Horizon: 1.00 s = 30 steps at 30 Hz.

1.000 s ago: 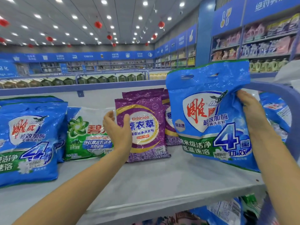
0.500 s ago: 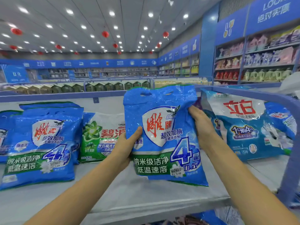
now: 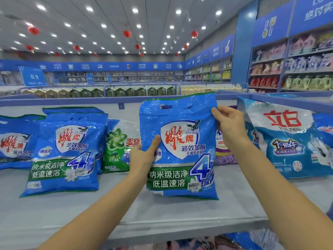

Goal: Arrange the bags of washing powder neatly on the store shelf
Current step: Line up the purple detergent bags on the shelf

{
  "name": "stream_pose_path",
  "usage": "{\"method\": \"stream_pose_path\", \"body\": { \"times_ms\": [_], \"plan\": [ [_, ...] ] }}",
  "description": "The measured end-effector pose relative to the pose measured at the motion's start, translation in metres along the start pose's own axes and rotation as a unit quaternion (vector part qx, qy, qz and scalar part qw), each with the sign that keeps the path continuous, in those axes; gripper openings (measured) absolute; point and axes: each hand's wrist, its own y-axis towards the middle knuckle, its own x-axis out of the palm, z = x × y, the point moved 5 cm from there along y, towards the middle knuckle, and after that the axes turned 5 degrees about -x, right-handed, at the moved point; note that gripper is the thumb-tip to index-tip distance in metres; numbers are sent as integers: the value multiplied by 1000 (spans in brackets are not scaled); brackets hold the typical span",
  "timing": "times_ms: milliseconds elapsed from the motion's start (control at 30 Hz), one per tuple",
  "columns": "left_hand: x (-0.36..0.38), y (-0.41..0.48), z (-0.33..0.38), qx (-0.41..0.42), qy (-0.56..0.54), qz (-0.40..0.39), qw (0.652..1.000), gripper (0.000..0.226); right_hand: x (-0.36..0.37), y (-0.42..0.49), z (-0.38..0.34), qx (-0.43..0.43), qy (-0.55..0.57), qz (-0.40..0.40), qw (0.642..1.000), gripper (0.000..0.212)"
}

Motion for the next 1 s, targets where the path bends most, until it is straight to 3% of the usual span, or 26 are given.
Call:
{"method": "stream_pose_path", "body": {
  "times_ms": [33, 100, 200, 300, 367, 467, 533, 633, 733, 867, 933, 1000],
  "plan": [
    [-2, -1, 3, 10, 0, 10, 1000, 72, 2, -2, 2, 1, 5, 4, 1000, 11],
    [-6, -4, 4, 22, -4, 24, 999, 45, 9, -7, 7, -1, 21, 3, 1000, 12],
    [-14, -7, 3, 32, -13, 38, 999, 23, 18, -11, 5, 4, 31, 2, 1000, 14],
    [-28, -11, 13, 45, -28, 61, 997, 17, 31, -20, 4, 68, 135, -81, 985, 26],
    [-43, -12, 21, 39, -42, 85, 995, 19, 45, -39, 16, 113, 109, -199, 968, 51],
    [-69, -12, 31, 11, -74, 134, 988, 28, 74, -77, 41, 168, 33, -324, 931, 67],
    [-83, -12, 38, 2, -73, 159, 984, 32, 94, -89, 50, 202, 50, -313, 927, 69],
    [-106, -6, 40, -34, -53, 166, 984, 80, 125, -103, 50, 271, 101, -269, 919, 42],
    [-125, -6, 48, -94, -43, 95, 990, 73, 149, -114, 49, 301, 90, -230, 921, 22],
    [-163, 1, 61, -105, -132, -100, 981, 67, 178, -117, 31, 288, 96, -185, 935, 16],
    [-188, 3, 59, -96, -85, -152, 980, 71, 198, -118, 24, 288, 115, -154, 938, 16],
    [-210, 4, 52, -74, -22, -182, 980, 56, 221, -122, 19, 279, 133, -133, 942, 17]
  ]
}}
